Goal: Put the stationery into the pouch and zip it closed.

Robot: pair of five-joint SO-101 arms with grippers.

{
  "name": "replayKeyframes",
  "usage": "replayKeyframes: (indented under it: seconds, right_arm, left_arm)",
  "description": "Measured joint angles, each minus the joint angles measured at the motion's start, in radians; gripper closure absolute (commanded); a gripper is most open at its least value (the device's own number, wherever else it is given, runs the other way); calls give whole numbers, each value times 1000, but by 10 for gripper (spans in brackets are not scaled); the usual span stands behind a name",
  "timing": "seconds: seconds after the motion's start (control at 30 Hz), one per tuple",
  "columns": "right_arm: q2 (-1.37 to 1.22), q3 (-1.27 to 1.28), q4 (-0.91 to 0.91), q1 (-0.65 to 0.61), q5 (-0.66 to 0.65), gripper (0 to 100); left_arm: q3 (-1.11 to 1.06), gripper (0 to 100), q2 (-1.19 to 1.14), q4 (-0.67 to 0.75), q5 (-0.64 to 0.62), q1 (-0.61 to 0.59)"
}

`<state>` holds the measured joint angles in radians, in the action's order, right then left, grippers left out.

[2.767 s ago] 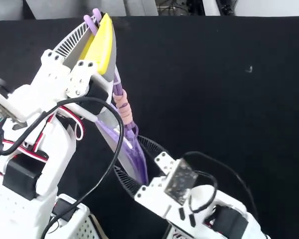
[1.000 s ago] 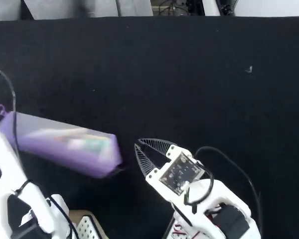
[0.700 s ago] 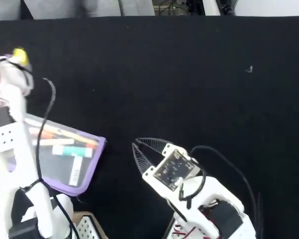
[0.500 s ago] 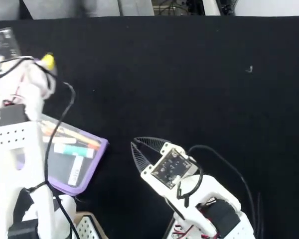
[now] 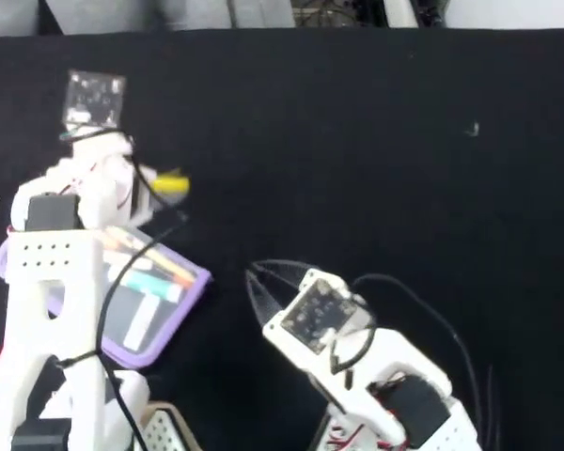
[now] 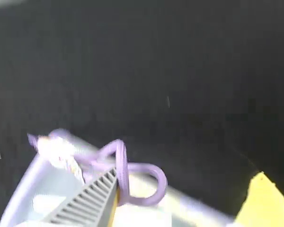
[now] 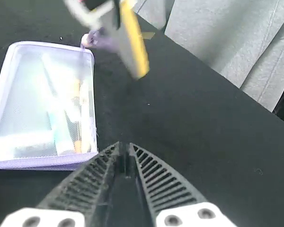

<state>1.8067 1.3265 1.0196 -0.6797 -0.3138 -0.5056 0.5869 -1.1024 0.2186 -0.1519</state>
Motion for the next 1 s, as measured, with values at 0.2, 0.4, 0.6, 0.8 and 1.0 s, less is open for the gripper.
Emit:
replayKeyframes:
  seconds: [0.2,0.4,0.6,0.8,1.0]
  right_arm:
    - [0,0,0,0,0,982]
    - [0,0,0,0,0,982]
    - [0,34,-18,0,0,982]
    - [0,180,-227,49,0,983]
    - [0,252,-420,170,0,986]
  left_arm:
    - [0,604,0,-189,74,-46]
    - [-97,604,2,-207,80,-123]
    - [-126,612,14,-267,80,-241]
    - [-126,903,222,-439,80,-353]
    - [-150,953,660,-522,80,-374]
